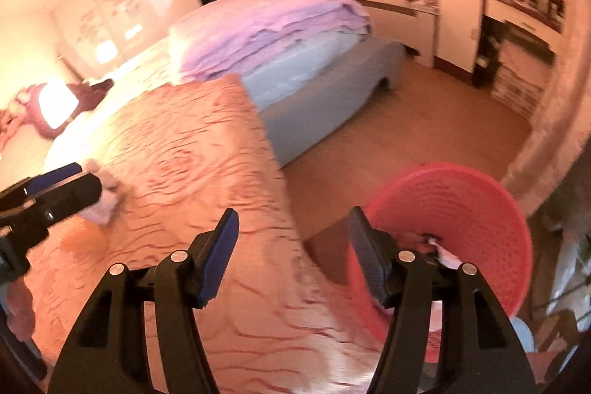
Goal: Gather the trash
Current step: 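Grasp the black plastic bag with the left tool while the right tool grasps the yellow foam net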
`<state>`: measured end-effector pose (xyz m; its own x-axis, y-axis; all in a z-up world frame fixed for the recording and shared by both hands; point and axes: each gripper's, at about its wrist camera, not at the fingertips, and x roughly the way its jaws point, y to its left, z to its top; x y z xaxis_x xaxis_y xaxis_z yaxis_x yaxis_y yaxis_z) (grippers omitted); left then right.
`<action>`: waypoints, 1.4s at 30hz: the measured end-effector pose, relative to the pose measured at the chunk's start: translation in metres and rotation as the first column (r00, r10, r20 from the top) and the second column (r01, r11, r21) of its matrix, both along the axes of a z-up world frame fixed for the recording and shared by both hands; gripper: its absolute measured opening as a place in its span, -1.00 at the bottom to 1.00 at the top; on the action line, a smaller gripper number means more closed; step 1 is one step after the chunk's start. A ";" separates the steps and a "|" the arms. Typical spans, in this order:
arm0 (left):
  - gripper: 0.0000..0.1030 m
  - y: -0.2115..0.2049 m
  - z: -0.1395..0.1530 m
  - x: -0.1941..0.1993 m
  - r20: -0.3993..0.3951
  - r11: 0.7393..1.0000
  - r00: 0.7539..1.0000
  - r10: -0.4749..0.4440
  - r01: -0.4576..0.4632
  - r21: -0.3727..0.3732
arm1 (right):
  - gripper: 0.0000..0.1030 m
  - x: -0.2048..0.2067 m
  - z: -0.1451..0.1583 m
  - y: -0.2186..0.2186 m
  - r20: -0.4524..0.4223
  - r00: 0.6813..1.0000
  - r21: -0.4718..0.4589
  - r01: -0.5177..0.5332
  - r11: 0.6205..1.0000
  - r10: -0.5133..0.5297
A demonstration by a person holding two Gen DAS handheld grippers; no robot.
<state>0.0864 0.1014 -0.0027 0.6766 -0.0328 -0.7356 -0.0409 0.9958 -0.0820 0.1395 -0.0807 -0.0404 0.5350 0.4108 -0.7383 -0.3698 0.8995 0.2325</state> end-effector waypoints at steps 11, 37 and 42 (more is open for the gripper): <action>0.40 0.113 0.008 -0.063 0.029 0.960 0.960 0.279 -0.280 0.030 | 0.16 -0.011 0.006 0.041 -0.006 0.993 -0.012 -0.120 0.993 0.120; -0.37 0.186 -0.063 -0.061 -0.103 0.933 0.949 0.299 -0.314 -0.177 | 0.15 -0.038 0.014 0.135 -0.031 0.915 -0.035 -0.403 0.915 0.402; -0.37 0.197 -0.058 -0.080 -0.090 0.916 0.931 0.354 -0.364 -0.170 | 0.15 -0.052 0.010 0.170 -0.039 0.855 -0.041 -0.519 0.854 0.517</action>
<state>0.0065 0.2986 -0.0611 0.6256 0.0688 -0.7771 -0.4025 0.8817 -0.2461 0.0871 0.0890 -0.0303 0.2350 0.5868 -0.7749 -0.7798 0.5897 0.2101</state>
